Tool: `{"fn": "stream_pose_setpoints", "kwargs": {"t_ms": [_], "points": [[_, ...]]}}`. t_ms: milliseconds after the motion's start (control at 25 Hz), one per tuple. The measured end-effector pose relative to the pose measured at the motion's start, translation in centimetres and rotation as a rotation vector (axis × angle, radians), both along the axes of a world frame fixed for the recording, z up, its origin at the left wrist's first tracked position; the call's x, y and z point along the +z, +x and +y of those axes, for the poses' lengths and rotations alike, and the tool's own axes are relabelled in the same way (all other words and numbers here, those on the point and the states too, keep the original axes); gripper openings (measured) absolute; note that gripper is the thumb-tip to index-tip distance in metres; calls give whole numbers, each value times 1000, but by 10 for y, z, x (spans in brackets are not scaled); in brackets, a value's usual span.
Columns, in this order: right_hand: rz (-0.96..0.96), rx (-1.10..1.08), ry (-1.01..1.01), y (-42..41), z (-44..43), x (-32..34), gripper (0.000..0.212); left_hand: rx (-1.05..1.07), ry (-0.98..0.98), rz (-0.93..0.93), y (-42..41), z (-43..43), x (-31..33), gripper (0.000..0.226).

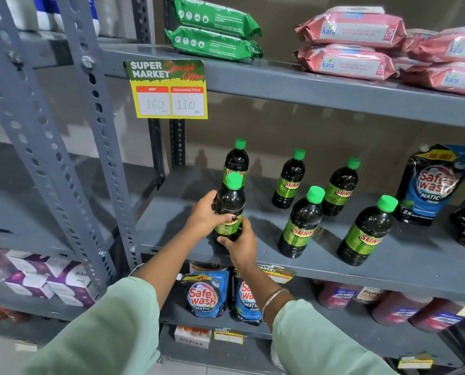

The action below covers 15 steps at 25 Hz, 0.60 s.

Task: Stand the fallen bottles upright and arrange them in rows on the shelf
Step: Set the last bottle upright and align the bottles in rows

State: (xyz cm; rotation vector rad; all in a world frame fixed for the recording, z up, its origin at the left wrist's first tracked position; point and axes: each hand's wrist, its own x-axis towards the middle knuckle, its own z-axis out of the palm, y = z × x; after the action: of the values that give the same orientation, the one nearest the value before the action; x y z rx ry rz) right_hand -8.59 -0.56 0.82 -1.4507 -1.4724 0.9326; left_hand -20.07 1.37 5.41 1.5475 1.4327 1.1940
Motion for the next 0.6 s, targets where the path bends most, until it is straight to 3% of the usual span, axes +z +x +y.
{"fn": "stream_pose_setpoints", "kwargs": {"t_ms": [80, 160, 280, 360, 480, 600], "points": [[18, 17, -32, 3, -3, -2, 73, 26, 3, 29, 3, -3, 0, 76], [54, -63, -33, 10, -9, -5, 71, 250, 124, 66, 12, -14, 7, 89], [111, -303, 51, 29, -20, -7, 47, 502, 533, 220, 37, -32, 24, 76], [101, -434, 115, 48, -30, -8, 33, 422, 730, 304, 64, -38, 34, 64], [26, -586, 157, 87, -36, -10, 37, 120, 643, 266, 111, -36, 42, 45], [-44, -474, 33, 126, -19, -9, 73, 8, 313, 195, 144, -14, 30, 54]]}}
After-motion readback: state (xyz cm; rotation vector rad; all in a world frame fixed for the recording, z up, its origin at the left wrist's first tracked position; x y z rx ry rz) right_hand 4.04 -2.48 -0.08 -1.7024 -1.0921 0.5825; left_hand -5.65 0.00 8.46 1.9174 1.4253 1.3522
